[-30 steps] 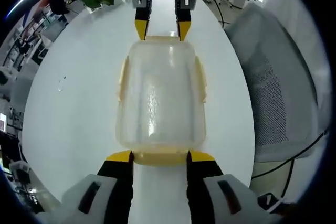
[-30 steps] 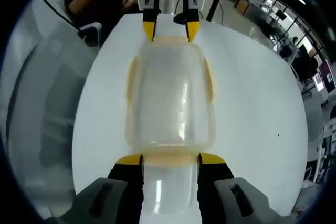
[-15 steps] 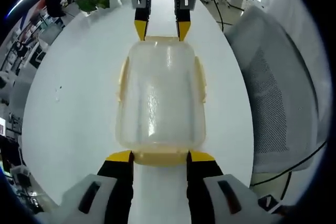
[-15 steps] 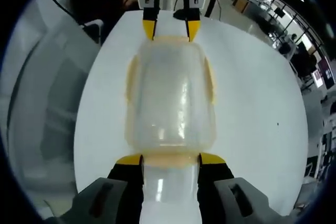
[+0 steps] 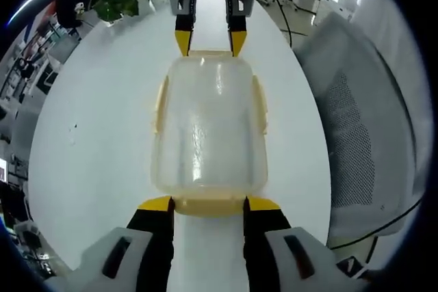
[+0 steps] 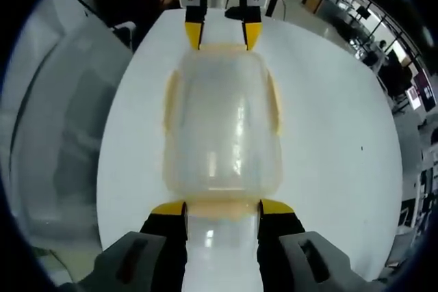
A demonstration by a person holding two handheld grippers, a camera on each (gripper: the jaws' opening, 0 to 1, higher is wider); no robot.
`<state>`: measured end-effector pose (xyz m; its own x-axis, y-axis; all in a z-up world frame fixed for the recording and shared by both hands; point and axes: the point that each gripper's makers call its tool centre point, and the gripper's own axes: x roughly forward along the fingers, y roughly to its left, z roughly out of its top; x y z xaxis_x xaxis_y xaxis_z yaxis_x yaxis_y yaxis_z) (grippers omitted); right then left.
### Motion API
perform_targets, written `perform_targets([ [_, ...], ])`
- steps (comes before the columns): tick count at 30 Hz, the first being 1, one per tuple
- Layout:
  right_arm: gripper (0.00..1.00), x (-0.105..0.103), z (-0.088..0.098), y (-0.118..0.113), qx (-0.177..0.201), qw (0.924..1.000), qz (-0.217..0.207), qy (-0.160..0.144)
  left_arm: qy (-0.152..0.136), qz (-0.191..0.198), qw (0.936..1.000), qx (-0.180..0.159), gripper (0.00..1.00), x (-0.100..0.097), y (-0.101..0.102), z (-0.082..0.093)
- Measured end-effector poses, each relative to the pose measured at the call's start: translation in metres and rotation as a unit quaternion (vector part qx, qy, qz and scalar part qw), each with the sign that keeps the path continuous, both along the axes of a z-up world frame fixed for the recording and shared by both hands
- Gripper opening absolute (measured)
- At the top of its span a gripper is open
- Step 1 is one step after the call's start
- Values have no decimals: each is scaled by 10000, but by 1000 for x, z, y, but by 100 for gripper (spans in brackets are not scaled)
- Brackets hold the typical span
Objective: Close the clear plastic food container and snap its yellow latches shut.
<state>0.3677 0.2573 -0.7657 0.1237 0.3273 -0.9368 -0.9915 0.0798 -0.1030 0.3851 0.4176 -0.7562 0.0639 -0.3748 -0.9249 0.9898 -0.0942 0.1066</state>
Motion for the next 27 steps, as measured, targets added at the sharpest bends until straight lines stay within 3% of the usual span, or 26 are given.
perform_targets([
  [27,38,-2,-4,-53,-59,9999,-97,49,89,-80,9997,-189,38,0,-53,-4],
])
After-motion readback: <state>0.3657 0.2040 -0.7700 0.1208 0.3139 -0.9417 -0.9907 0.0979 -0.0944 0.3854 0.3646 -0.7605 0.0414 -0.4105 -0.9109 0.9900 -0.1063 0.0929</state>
